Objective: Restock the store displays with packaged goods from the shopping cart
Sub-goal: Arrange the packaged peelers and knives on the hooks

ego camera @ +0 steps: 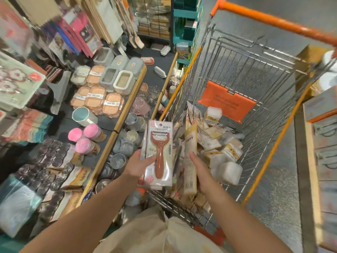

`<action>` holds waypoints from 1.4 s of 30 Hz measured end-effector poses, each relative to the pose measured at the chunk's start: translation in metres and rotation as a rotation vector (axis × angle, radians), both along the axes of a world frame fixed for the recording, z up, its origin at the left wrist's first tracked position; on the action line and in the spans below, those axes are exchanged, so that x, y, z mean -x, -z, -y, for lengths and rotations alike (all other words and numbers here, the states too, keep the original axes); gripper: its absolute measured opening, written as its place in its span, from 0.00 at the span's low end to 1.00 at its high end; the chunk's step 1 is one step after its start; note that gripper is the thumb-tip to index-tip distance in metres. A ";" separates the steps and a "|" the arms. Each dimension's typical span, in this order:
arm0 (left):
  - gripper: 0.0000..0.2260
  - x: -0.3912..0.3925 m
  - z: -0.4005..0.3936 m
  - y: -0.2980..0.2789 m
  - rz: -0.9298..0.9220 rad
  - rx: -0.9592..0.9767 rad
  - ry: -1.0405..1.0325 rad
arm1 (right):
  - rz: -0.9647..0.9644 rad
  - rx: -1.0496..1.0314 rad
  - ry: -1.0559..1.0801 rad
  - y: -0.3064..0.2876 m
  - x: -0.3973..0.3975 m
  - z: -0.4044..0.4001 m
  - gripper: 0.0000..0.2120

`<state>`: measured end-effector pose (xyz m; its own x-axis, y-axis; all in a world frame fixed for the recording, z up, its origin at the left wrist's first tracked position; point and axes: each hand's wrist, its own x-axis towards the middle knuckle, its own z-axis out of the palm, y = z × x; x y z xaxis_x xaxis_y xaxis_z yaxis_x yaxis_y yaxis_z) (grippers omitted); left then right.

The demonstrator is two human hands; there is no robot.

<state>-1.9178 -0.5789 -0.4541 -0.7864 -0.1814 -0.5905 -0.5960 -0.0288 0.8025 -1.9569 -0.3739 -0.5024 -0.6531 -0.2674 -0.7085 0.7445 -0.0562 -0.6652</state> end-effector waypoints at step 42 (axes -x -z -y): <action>0.22 -0.103 0.247 -0.317 -0.641 0.496 -1.008 | -0.829 0.280 -0.645 -0.374 0.011 0.362 0.06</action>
<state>-1.8145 -0.8256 -0.1373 -0.2917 -0.9463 0.1392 0.0068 0.1435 0.9896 -1.9675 -0.7363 -0.1282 -0.5785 -0.8152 0.0275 0.0139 -0.0436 -0.9990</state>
